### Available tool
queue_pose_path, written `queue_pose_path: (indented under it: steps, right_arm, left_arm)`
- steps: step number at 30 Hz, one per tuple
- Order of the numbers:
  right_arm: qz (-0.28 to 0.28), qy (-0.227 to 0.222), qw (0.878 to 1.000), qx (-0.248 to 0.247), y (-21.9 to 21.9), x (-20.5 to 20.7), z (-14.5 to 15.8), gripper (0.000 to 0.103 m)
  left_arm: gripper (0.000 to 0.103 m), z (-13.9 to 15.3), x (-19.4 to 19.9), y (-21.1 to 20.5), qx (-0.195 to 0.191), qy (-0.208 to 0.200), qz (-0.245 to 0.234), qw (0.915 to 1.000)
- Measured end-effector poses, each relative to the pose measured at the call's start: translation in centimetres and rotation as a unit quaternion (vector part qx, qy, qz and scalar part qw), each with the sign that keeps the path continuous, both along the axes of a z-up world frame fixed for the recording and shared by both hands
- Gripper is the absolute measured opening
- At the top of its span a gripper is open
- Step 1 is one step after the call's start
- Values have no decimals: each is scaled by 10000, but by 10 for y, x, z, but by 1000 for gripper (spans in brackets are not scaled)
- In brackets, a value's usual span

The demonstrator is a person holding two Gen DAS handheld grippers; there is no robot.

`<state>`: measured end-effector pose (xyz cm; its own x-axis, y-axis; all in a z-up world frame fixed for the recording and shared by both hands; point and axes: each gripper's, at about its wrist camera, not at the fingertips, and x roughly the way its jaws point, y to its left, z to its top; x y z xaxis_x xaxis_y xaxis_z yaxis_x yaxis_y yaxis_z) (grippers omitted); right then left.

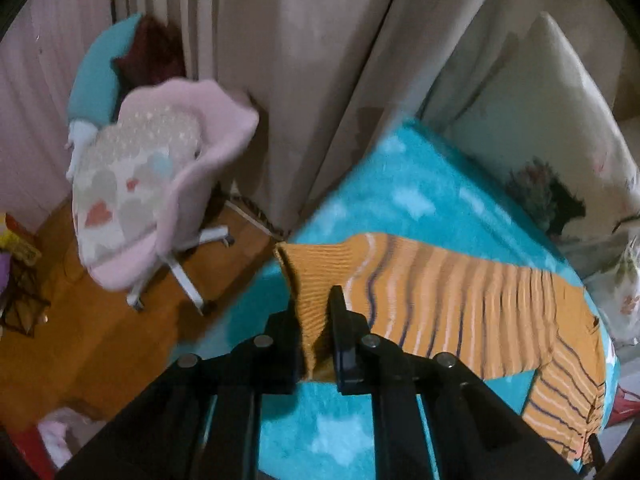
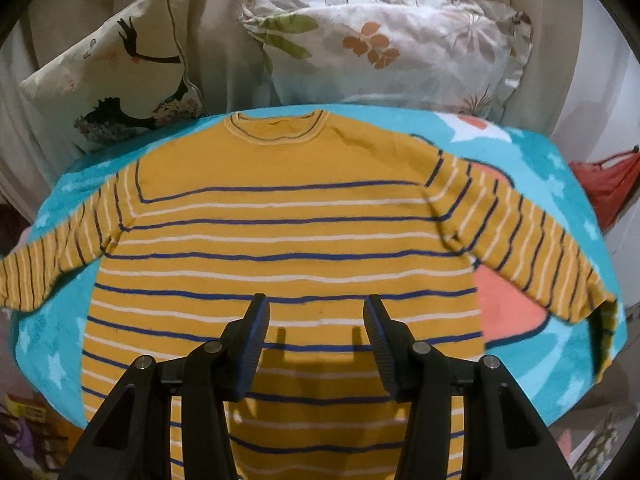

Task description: Fold small clothes

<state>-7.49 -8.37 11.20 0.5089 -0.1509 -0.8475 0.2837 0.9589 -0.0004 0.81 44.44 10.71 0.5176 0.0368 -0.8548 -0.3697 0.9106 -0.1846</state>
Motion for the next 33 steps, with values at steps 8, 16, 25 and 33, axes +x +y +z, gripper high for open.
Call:
queue_pose_path:
  steps: [8, 16, 25, 33]
  right_arm:
    - [-187, -124, 9995, 220, 4, 3, -5, 53]
    - [-519, -129, 9982, 286, -13, -29, -11, 53]
    - [-801, 42, 9960, 382, -85, -61, -16, 53]
    - [-762, -132, 9964, 337, -156, -79, 0, 53]
  left_arm:
    - [4, 35, 26, -71, -148, -260, -1043, 9941]
    - [4, 39, 44, -229, -601, -284, -2730, 9597]
    - [4, 29, 34, -415, -1143, -65, -3754, 9197]
    - [4, -2, 20, -582, -1118, 236, -4408, 8903]
